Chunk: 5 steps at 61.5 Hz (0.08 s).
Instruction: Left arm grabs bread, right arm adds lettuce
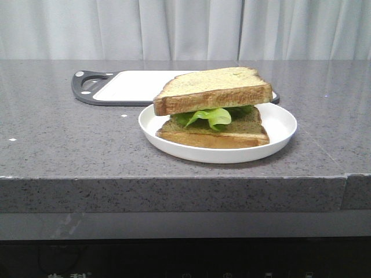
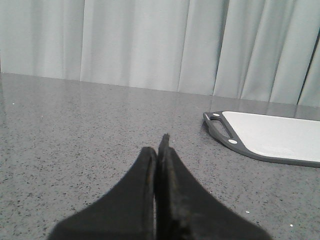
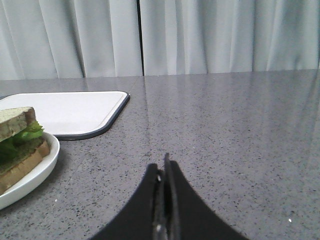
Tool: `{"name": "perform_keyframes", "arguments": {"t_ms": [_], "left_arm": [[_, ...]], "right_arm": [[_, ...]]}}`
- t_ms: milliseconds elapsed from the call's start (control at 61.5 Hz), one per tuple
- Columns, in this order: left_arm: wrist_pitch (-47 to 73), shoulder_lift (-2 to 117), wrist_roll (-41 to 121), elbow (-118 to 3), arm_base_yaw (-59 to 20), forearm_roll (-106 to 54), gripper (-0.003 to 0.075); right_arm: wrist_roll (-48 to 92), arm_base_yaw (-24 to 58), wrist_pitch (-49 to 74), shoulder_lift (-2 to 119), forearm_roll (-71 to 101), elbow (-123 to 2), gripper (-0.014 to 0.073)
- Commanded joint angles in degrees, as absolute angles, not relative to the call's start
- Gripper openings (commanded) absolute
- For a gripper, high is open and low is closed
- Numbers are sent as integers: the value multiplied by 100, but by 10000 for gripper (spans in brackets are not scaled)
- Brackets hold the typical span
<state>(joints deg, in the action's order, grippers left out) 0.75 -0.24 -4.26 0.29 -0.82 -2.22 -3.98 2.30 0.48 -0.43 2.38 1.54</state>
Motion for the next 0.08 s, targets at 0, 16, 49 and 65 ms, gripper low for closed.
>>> {"name": "perform_keyframes", "arguments": {"t_ms": [0, 16, 49, 65], "left_arm": [[-403, -122, -410, 65, -79, -244, -20], [-403, -122, -410, 65, -79, -244, -20], [-403, -122, -410, 65, -79, -244, -20], [-403, -122, -410, 65, -79, -244, -20]], "right_arm": [[-407, 193, -458, -180, 156, 140, -67], [-407, 193, -458, -180, 156, 140, -67], [-407, 193, -458, -180, 156, 140, -67], [-407, 193, -458, -180, 156, 140, -67]]}}
